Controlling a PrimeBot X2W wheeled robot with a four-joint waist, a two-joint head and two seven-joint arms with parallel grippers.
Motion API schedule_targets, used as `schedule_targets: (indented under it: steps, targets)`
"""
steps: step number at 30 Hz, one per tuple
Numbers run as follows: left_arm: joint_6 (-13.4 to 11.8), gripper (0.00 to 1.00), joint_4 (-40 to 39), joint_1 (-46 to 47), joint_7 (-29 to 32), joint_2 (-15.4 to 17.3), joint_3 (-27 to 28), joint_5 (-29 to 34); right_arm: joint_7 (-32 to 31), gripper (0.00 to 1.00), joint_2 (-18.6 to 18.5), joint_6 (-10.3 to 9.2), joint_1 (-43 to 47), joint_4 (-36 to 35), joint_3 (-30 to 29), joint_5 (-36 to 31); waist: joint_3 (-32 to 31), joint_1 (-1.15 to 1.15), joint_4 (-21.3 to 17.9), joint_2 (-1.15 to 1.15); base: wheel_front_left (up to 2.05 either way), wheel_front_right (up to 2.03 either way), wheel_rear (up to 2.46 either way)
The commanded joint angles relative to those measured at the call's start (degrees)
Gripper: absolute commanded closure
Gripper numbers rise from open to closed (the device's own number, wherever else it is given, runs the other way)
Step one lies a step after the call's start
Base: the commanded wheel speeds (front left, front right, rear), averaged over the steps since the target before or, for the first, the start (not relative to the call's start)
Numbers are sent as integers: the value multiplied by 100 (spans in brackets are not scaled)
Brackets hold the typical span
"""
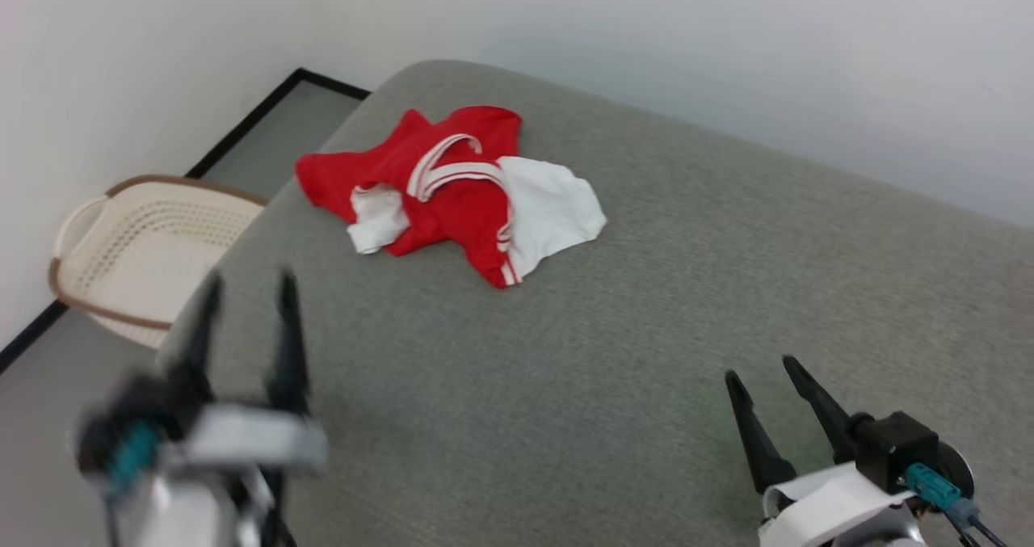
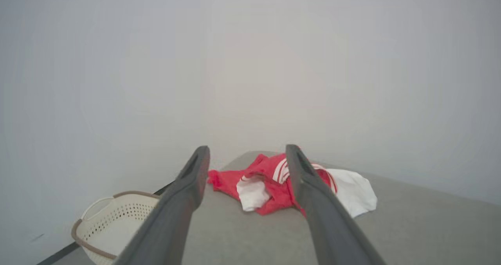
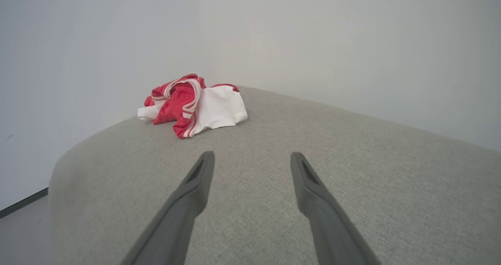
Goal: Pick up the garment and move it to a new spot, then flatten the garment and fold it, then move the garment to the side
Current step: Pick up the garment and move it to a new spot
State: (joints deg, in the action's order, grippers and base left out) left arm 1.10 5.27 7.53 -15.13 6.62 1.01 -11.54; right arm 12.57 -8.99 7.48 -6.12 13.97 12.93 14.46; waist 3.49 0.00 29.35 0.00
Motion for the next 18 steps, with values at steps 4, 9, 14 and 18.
schedule_targets:
  steps: [4, 9, 14, 18]
  targets:
    - [215, 0, 512, 1245, -1, 412, 227, 10, -119, 0, 50, 1, -114, -302, -70, -206, 592, 0, -940, 0, 0, 0, 0]
    - [415, 0, 1403, 2700, -3, 932, 387, -101, -219, 0, 106, 1, -304, -588, -61, -350, 1197, 0, -1578, 0, 0, 0, 0]
    - [602, 0, 2902, 4067, 560, 1420, 369, -570, -192, 0, 160, 1, -594, -705, 21, -448, 1726, 0, -2032, 0, 0, 0, 0]
    - [647, 0, 4037, 4894, 1479, 1774, -20, -689, -117, 0, 200, 1, -805, -667, 113, -500, 1979, 0, -2245, 0, 0, 0, 0]
